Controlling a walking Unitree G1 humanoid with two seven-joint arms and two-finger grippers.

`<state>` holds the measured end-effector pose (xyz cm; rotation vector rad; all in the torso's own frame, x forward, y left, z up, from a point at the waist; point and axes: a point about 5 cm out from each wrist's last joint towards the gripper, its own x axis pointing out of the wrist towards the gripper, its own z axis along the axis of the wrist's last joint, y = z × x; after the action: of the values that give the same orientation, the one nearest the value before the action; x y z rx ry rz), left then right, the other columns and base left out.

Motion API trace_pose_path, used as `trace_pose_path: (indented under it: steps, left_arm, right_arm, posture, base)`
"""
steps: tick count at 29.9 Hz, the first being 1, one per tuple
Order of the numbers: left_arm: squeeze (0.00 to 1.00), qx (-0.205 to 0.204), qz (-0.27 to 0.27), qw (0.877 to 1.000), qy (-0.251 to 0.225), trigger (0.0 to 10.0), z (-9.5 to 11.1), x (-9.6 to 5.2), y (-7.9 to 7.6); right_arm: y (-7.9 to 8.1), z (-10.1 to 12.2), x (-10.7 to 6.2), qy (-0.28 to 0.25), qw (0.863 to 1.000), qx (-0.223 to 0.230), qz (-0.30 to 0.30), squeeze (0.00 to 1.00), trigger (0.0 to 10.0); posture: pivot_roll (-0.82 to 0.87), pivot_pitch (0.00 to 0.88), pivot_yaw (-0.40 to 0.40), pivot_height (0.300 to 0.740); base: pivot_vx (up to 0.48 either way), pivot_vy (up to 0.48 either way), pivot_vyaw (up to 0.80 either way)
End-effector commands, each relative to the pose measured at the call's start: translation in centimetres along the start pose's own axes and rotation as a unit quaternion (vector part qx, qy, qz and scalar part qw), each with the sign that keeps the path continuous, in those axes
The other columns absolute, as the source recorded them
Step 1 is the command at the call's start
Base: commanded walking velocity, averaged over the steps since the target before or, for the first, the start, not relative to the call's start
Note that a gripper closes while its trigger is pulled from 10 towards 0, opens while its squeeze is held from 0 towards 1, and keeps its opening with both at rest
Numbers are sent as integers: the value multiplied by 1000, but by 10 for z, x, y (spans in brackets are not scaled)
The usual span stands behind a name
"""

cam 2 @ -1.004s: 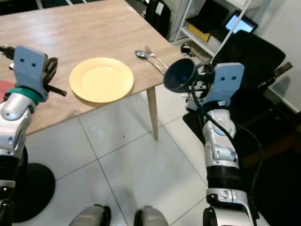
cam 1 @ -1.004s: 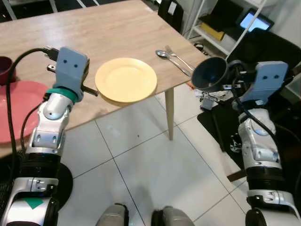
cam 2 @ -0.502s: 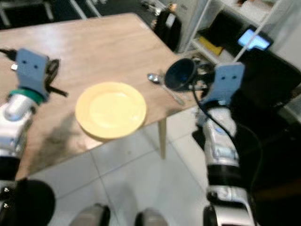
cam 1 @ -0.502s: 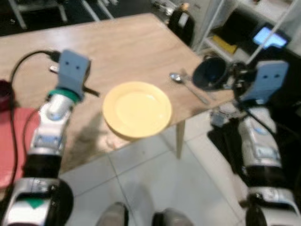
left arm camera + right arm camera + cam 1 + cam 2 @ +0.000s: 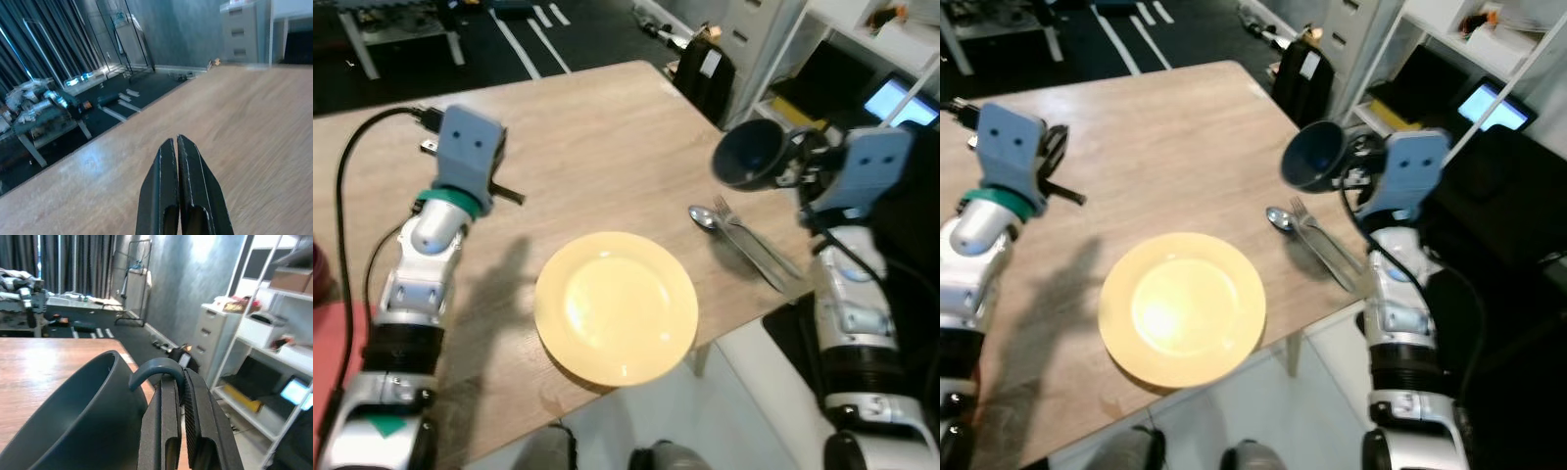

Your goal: Setting the table

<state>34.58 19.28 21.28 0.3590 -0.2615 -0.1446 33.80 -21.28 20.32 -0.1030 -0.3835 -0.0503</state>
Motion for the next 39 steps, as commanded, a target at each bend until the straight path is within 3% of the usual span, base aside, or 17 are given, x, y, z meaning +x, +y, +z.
trace_pose_path:
  steps: [1, 4, 7, 9, 10, 12, 15, 17, 20, 24, 25, 26, 28, 30, 31, 35, 39]
  left_arm:
    - [0, -4, -15, 1000, -2, 10000, -1, -3, -7]
    - [0, -15, -20, 1000, -3, 10000, 0, -5, -11]
    - [0, -19, -22, 1000, -3, 10000, 0, -6, -13]
    - [0, -23, -25, 999, -2, 10000, 0, -8, -16]
    - [0, -23, -25, 999, -2, 10000, 0, -8, -16]
    - [0, -32, -24, 999, 0, 10000, 0, -10, -17]
    - [0, -35, -24, 999, 0, 10000, 1, -11, -18]
    - [0, -42, -33, 999, -1, 10000, 5, -12, -22]
    - [0, -48, -56, 997, -1, 10000, 9, -14, -29]
    - [0, -50, -82, 995, 0, 10000, 11, -16, -36]
    - [0, -60, -121, 991, 2, 10000, 15, -20, -44]
    - [0, -60, -121, 991, 2, 10000, 15, -20, -44]
    - [0, -75, -220, 973, 11, 10000, 21, -33, -58]
    - [0, -81, -292, 953, 23, 10000, 25, -47, -60]
    - [0, -81, -292, 953, 23, 10000, 25, -47, -60]
    - [0, -71, -351, 933, 36, 10000, 28, -64, -59]
    - [0, -78, -382, 920, 46, 10000, 36, -79, -62]
  right_arm:
    - [1, -2, 0, 14, 999, 47, -1, 0, 10000]
    - [10, -6, 1, 45, 985, 166, 13, 0, 10000]
    - [15, -9, 0, 58, 976, 210, 24, 0, 10000]
    - [27, -13, -4, 80, 954, 284, 45, 0, 10000]
    - [27, -13, -4, 80, 954, 284, 45, 0, 10000]
    - [42, -23, -8, 105, 934, 337, 56, 0, 10000]
    - [47, -26, -10, 113, 928, 351, 55, 0, 10000]
    - [60, -35, -10, 131, 911, 388, 43, 0, 10000]
    - [73, -39, -8, 142, 898, 414, 39, 0, 10000]
    - [80, -40, -6, 141, 894, 424, 40, 0, 10000]
    - [85, -40, -3, 141, 890, 431, 39, 0, 10000]
    - [85, -40, -3, 141, 890, 431, 39, 0, 10000]
    - [95, -40, 4, 138, 887, 439, 35, 0, 10000]
    - [104, -37, 10, 133, 884, 446, 39, 0, 10000]
    - [104, -37, 10, 133, 884, 446, 39, 0, 10000]
    - [120, -34, 17, 135, 877, 458, 51, 0, 10000]
    - [137, -38, 18, 149, 881, 445, 64, 0, 10000]
  posture:
    - [67, 0, 7, 740]
    - [70, 0, 5, 740]
    - [70, 0, 5, 740]
    - [74, 0, 2, 740]
    - [74, 0, 2, 740]
    - [84, 0, -2, 740]
    - [84, 0, -2, 740]
    - [102, 0, -2, 740]
    - [115, 0, -2, 740]
    - [123, 0, -4, 740]
    - [129, 0, -4, 740]
    - [129, 0, -4, 740]
    - [146, 11, -1, 740]
    - [161, 28, 3, 740]
    - [161, 28, 3, 740]
    - [195, 56, 9, 740]
    - [238, 90, 10, 740]
  base:
    - [0, 0, 0]
    - [0, 0, 0]
    - [0, 0, 0]
    - [0, 0, 0]
    - [0, 0, 0]
    - [0, 0, 0]
    - [0, 0, 0]
    - [0, 0, 0]
    - [0, 0, 0]
    - [0, 0, 0]
    - [0, 0, 0]
    - [0, 0, 0]
    - [0, 0, 0]
    - [0, 0, 0]
    - [0, 0, 0]
    - [0, 0, 0]
    - [0, 0, 0]
